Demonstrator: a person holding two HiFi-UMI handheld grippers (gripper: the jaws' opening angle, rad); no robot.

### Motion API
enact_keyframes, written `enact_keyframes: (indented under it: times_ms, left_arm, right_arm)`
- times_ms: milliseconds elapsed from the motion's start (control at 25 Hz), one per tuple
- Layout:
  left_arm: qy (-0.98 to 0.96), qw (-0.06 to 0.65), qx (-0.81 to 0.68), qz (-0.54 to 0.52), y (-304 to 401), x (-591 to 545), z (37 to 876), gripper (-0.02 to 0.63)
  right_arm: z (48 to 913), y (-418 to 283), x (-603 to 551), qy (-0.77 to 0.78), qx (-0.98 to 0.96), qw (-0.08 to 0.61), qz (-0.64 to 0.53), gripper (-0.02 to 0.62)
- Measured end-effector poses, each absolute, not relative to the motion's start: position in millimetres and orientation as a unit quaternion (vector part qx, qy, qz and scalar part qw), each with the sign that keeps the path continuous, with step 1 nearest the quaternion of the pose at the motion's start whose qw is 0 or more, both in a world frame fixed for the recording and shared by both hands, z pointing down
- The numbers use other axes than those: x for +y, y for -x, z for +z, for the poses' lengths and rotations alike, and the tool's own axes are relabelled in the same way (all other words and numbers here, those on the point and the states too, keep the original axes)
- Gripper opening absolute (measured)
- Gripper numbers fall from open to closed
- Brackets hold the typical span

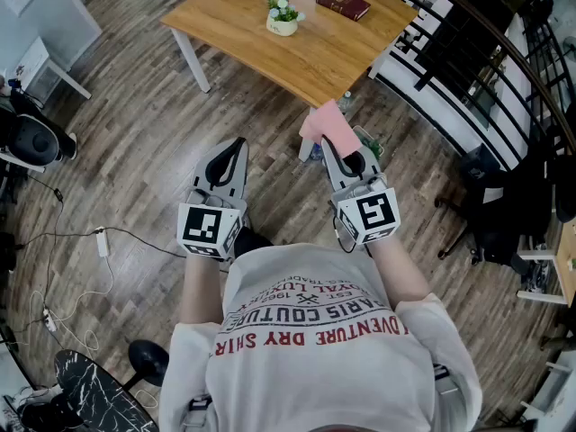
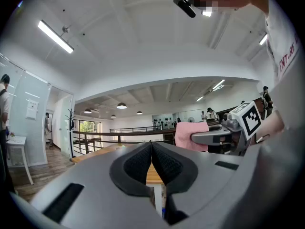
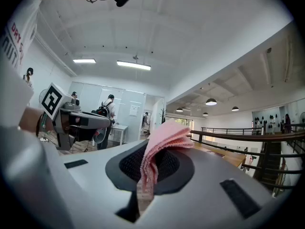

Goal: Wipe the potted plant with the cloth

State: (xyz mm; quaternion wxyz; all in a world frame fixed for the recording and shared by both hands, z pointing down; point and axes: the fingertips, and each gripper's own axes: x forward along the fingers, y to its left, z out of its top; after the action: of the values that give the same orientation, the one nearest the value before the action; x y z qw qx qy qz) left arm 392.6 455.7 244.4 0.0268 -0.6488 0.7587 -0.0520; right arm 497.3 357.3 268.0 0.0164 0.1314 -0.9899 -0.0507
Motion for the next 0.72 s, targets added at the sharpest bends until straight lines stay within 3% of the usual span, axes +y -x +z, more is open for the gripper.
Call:
enact_keyframes:
  times_ms: [400,720]
  left_arm:
    - [0.655,0.025,0.753,-0.06,-384,458,244,0.017]
    - [0.666,0.008,0.744,-0.059,-335,446,257,0.017]
  right_arm:
    - [272,-485,360,-0.13,-0.991,0.015,-0.038,0.035]
    - [279,-443,350,-0.151,-0.988,0.018,-0.025,0.035]
